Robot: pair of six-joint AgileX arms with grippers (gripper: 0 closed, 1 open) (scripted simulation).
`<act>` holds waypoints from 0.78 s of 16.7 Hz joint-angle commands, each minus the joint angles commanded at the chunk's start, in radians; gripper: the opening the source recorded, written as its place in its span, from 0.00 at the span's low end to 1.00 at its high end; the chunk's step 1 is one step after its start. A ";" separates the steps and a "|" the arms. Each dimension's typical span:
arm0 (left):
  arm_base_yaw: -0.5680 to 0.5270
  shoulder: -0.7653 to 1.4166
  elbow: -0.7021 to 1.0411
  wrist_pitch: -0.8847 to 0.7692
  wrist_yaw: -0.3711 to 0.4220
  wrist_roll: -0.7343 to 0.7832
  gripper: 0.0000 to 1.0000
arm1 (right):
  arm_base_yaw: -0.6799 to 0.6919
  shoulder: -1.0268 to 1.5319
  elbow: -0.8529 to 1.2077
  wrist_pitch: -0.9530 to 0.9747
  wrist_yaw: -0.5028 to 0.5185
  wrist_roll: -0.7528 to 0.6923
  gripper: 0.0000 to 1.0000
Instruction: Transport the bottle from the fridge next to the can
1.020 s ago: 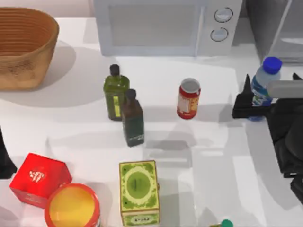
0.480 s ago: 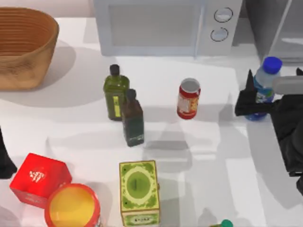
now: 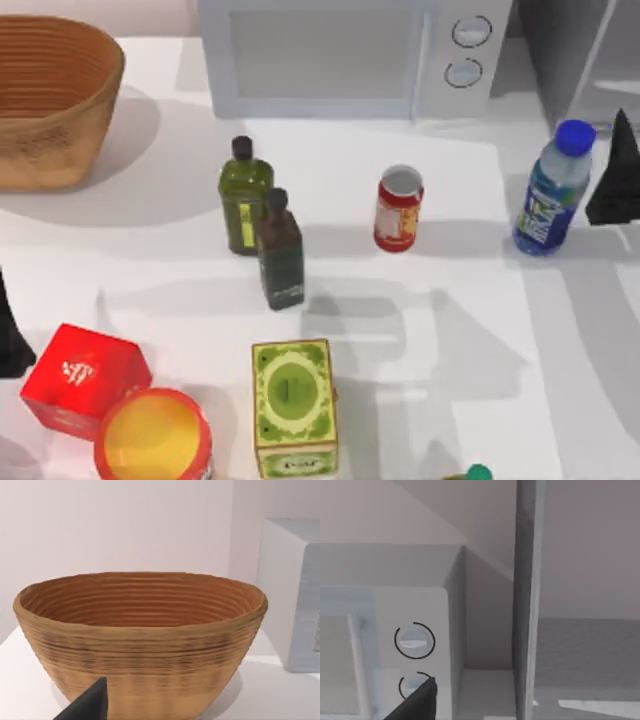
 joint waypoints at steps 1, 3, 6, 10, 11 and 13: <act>0.000 0.000 0.000 0.000 0.000 0.000 1.00 | -0.025 -0.118 -0.022 -0.086 -0.020 0.000 1.00; 0.000 0.000 0.000 0.000 0.000 0.000 1.00 | -0.075 -0.358 -0.068 -0.264 -0.061 0.001 1.00; 0.000 0.000 0.000 0.000 0.000 0.000 1.00 | -0.147 -0.698 -0.138 -0.529 -0.123 0.000 1.00; 0.000 0.000 0.000 0.000 0.000 0.000 1.00 | -0.226 -1.047 -0.216 -0.833 -0.199 -0.002 1.00; 0.000 0.000 0.000 0.000 0.000 0.000 1.00 | -0.241 -1.109 -0.231 -0.891 -0.215 -0.003 1.00; 0.000 0.000 0.000 0.000 0.000 0.000 1.00 | -0.264 -1.201 -0.253 -0.979 -0.241 -0.004 1.00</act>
